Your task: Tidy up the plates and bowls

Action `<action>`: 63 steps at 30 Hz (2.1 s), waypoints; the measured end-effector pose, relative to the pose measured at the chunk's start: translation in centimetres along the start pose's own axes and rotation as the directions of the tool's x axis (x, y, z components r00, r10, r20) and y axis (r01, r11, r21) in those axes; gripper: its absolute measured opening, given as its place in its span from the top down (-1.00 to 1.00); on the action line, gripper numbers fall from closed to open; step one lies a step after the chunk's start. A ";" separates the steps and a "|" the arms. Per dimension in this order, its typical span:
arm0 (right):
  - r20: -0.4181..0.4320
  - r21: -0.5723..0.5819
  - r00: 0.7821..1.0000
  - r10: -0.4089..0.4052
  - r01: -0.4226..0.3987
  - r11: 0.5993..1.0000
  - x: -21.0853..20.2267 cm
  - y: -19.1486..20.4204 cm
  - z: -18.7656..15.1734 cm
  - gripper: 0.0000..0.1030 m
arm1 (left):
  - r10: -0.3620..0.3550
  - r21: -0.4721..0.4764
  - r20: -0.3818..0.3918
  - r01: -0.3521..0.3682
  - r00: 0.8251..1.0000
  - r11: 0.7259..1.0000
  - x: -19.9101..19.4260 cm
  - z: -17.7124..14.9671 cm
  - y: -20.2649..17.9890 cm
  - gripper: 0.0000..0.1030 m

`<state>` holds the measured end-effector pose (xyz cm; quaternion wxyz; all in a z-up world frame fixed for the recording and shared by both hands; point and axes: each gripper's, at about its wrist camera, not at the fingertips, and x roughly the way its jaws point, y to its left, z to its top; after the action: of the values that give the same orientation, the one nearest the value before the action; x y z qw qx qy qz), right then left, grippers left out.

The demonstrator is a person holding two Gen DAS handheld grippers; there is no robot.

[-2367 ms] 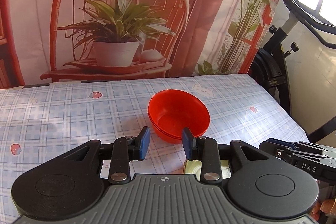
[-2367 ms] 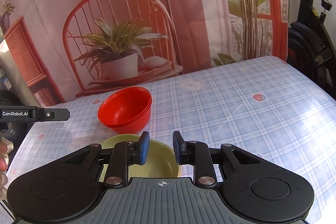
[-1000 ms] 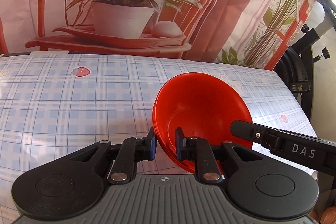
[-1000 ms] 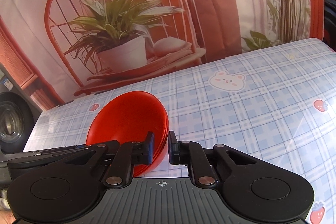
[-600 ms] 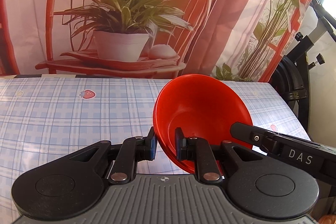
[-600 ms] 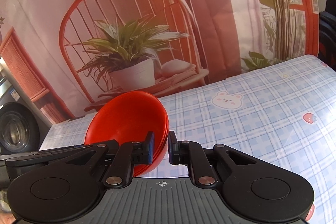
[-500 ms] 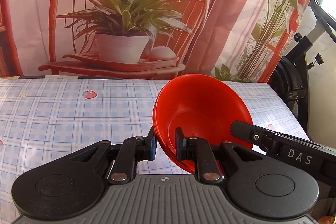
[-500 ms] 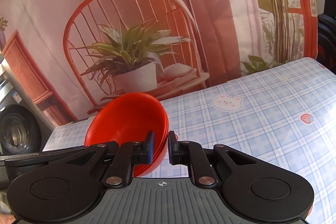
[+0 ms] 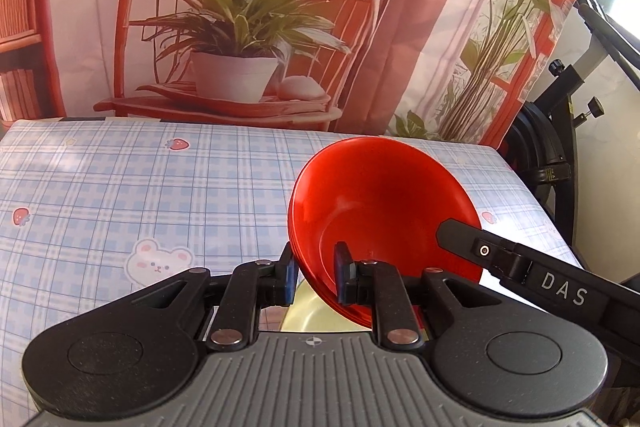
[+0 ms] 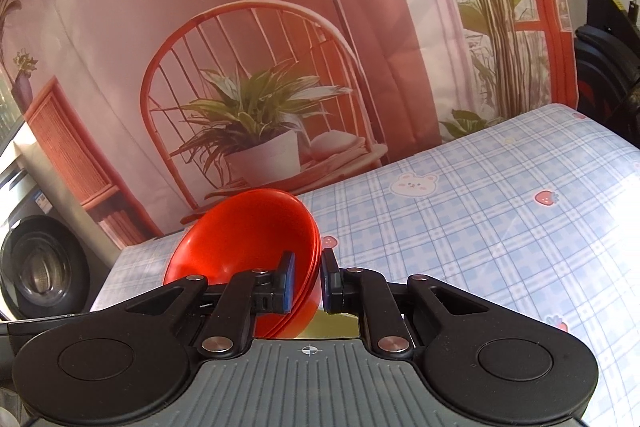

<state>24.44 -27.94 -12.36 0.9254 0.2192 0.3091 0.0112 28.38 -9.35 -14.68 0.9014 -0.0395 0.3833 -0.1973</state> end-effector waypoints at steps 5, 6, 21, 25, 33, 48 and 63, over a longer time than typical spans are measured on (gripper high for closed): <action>-0.009 0.018 1.000 0.007 -0.007 1.000 -1.1 -0.5 -0.9 0.76 | 0.001 -0.020 -0.020 -0.002 1.000 1.000 -0.5 -1.0 -0.3 0.61; -0.009 0.017 1.000 0.010 -0.010 1.000 -1.3 -0.6 -1.0 0.76 | 0.006 -0.019 -0.021 -0.006 1.000 1.000 -0.7 -1.2 -0.4 0.61; -0.078 0.082 0.997 0.018 -0.012 0.997 -1.4 -2.6 -3.1 0.76 | 0.011 -0.037 -0.116 -0.015 0.993 0.999 -0.4 -4.0 -0.8 0.57; -0.090 0.088 0.996 0.019 -0.012 0.996 -1.2 -3.0 -3.6 0.76 | 0.013 -0.025 -0.124 -0.016 0.992 1.000 -0.4 -4.4 -0.9 0.57; -0.119 0.110 0.993 0.026 -0.013 0.994 -0.6 -3.4 -4.1 0.76 | 0.025 -0.025 -0.135 -0.029 0.991 0.999 -0.5 -5.1 -0.8 0.56; -0.098 0.096 0.994 -0.045 0.054 0.994 -1.6 -3.6 -3.9 0.45 | 0.136 0.035 -0.104 -0.133 0.985 0.990 -2.1 -5.1 -1.3 0.12; 0.105 0.012 0.992 -0.066 0.065 0.998 -8.4 -3.0 0.6 -0.77 | 0.208 0.021 0.101 -0.211 0.973 0.977 -10.1 -3.5 -1.5 -0.47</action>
<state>17.67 -32.18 -8.40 0.9393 0.2130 0.2670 -0.0320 19.12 -6.55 -10.00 0.9354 0.0058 0.3376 -0.1048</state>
